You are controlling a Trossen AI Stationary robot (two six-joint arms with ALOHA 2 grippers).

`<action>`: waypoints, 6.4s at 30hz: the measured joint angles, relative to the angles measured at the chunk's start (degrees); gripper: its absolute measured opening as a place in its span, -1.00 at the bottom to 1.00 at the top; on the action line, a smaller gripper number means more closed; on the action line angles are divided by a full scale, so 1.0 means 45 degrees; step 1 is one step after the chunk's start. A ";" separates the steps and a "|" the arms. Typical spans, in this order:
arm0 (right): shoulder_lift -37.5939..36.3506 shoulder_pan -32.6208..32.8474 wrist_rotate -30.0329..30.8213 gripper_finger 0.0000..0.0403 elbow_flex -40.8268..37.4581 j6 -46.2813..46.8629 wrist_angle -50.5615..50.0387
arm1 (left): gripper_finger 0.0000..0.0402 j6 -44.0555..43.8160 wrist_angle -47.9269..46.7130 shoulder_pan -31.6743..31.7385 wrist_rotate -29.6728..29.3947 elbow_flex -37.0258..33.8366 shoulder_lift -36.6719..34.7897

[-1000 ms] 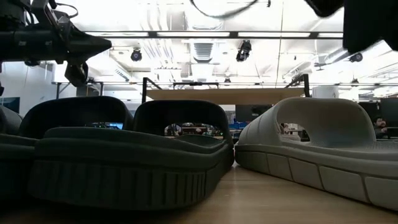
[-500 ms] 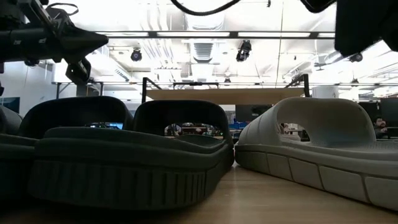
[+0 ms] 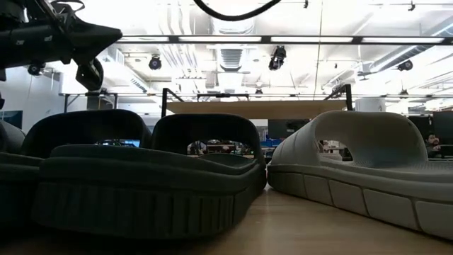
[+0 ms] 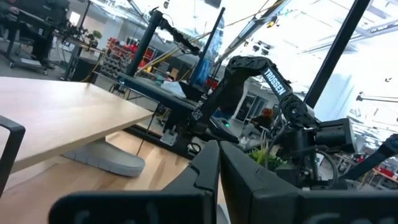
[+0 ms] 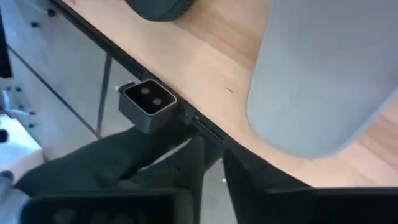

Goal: Pick and place slides into the shelf
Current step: Move the gray slide under the shelf

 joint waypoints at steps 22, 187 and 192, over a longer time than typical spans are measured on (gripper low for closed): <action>0.0049 0.1649 0.2213 -0.94 -0.0703 0.3934 -0.0610 | -1.00 0.0019 -0.0092 -0.0010 0.0005 -0.0015 0.0006; -0.6663 -0.5783 0.8214 -0.96 -0.0510 -0.7705 -1.0789 | -1.00 0.1382 -0.1083 0.1190 -0.6918 0.9622 1.8565; -0.6982 -0.5785 0.7764 -0.96 -0.0520 -0.6956 -1.0851 | -1.00 0.0592 -0.1037 0.0633 -0.6354 0.8629 1.7361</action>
